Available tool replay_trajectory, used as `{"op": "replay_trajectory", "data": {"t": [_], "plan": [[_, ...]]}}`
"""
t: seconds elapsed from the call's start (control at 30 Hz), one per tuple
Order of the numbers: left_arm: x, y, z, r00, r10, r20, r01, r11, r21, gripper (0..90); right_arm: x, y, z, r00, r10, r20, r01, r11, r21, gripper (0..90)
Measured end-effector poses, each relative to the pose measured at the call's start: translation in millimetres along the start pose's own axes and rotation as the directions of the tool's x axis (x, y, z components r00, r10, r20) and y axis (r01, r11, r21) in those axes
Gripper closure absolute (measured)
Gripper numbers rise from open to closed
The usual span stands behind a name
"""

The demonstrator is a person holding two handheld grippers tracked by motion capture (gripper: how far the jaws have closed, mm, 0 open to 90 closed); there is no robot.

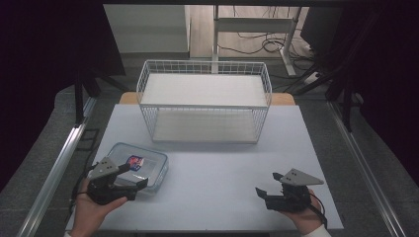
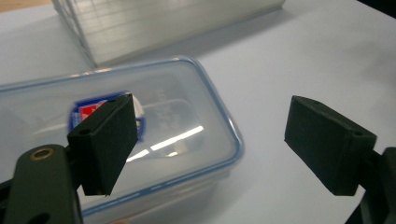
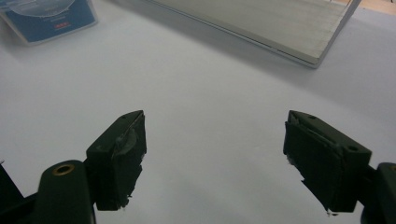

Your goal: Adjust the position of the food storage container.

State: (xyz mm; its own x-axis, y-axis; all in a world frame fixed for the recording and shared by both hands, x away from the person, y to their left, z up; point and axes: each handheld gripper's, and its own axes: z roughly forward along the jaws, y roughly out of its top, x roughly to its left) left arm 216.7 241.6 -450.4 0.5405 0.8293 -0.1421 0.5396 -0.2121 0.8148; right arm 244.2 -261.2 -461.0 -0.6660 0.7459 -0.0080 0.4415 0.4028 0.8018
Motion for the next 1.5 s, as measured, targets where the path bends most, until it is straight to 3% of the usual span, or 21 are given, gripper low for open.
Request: {"op": "replay_trajectory", "data": {"t": [0.23, 0.4, 0.43, 0.5, 0.53, 0.6, 0.73, 0.8, 0.83, 0.9, 0.97, 1.03, 1.1, 1.13, 1.17, 1.2, 1.27, 1.4, 1.5], "plan": [[26.2, 15.1, -10.6, 0.9993, -0.007, -0.035, 0.007, 1.0000, -0.004, 18.3, 0.5, 1.2, 2.7, 1.0000, -0.006, -0.006, 0.006, 1.000, 0.007, 21.4], [57.5, 25.5, -24.1, 0.9969, -0.058, -0.052, 0.059, 0.9981, 0.017, 19.5, -0.4, 1.2, 4.9, 1.0000, -0.007, -0.001, 0.007, 1.000, 0.018, 21.4], [57.5, 25.5, -24.1, 0.9969, -0.058, -0.052, 0.059, 0.9981, 0.017, 20.6, -0.4, 1.2, 4.9, 1.0000, -0.007, -0.001, 0.007, 1.000, 0.018, 21.4], [75.0, 29.5, -26.2, 0.9917, -0.057, -0.115, 0.062, 0.9973, 0.039, 22.5, -0.4, 1.3, 6.0, 1.0000, -0.005, 0.000, 0.005, 1.000, 0.021, 21.4], [75.0, 29.5, -26.2, 0.9917, -0.057, -0.115, 0.062, 0.9973, 0.039, 24.1, -0.4, 1.3, 6.0, 1.0000, -0.005, 0.000, 0.005, 1.000, 0.021, 21.4], [91.8, 30.5, -24.9, 0.9892, -0.071, -0.128, 0.079, 0.9952, 0.058, 30.5, -0.1, 0.8, 6.4, 0.9999, -0.010, 0.003, 0.010, 1.000, 0.027, 21.4], [114.0, 26.7, -15.1, 0.9851, -0.114, -0.129, 0.130, 0.9839, 0.123, 55.8, -1.0, 0.1, 7.1, 1.0000, -0.005, 0.006, 0.004, 0.999, 0.032, 21.4], [119.1, 25.2, -11.4, 0.9840, -0.112, -0.139, 0.132, 0.9802, 0.148, 66.8, -1.0, 0.0, 7.3, 1.0000, -0.005, 0.006, 0.005, 0.999, 0.033, 21.4], [127.4, 21.1, -4.2, 0.9797, -0.090, -0.179, 0.122, 0.9761, 0.180, 72.1, -0.9, 0.0, 7.8, 1.0000, -0.005, 0.007, 0.005, 0.999, 0.036, 21.4], [131.0, 18.9, -1.1, 0.9783, -0.070, -0.195, 0.109, 0.9752, 0.193, 82.2, -0.9, 0.0, 8.0, 1.0000, -0.007, 0.007, 0.007, 0.999, 0.037, 21.4], [138.2, 14.5, 3.5, 0.9750, -0.071, -0.210, 0.116, 0.9714, 0.207, 84.8, -1.2, -0.2, 8.1, 0.9999, -0.010, 0.010, 0.009, 0.999, 0.039, 21.4], [144.8, 10.5, 5.7, 0.9718, -0.097, -0.215, 0.143, 0.9675, 0.209, 87.7, -2.0, -0.6, 7.9, 0.9998, -0.012, 0.016, 0.011, 0.999, 0.042, 21.4], [152.9, 3.2, 9.7, 0.9670, -0.115, -0.228, 0.170, 0.9558, 0.240, 89.4, -3.6, -1.4, 7.9, 0.9998, -0.005, 0.020, 0.004, 0.999, 0.045, 21.4], [152.9, 3.2, 9.7, 0.9670, -0.115, -0.228, 0.170, 0.9558, 0.240, 89.5, -3.8, -1.4, 8.0, 0.9998, -0.004, 0.020, 0.003, 0.999, 0.047, 21.4], [157.2, -3.2, 12.8, 0.9666, -0.115, -0.229, 0.176, 0.9476, 0.267, 89.4, -3.9, -1.5, 8.1, 0.9998, -0.003, 0.020, 0.002, 0.999, 0.048, 21.4], [157.2, -3.2, 12.8, 0.9666, -0.115, -0.229, 0.176, 0.9476, 0.267, 89.5, -3.9, -1.5, 7.9, 0.9998, -0.006, 0.018, 0.005, 0.999, 0.048, 21.4], [161.6, -14.1, 17.6, 0.9684, -0.116, -0.220, 0.181, 0.9355, 0.303, 89.6, -3.7, -1.3, 7.3, 0.9999, -0.009, 0.013, 0.008, 0.999, 0.040, 21.4], [162.4, -21.5, 19.5, 0.9680, -0.139, -0.209, 0.196, 0.9379, 0.286, 90.0, -4.7, -1.4, 7.7, 0.9998, -0.008, 0.016, 0.007, 0.999, 0.041, 21.3], [162.7, -23.3, 20.2, 0.9700, -0.137, -0.200, 0.194, 0.9354, 0.296, 90.0, -5.0, -1.7, 8.2, 0.9998, -0.009, 0.019, 0.009, 0.999, 0.041, 21.1]]}}
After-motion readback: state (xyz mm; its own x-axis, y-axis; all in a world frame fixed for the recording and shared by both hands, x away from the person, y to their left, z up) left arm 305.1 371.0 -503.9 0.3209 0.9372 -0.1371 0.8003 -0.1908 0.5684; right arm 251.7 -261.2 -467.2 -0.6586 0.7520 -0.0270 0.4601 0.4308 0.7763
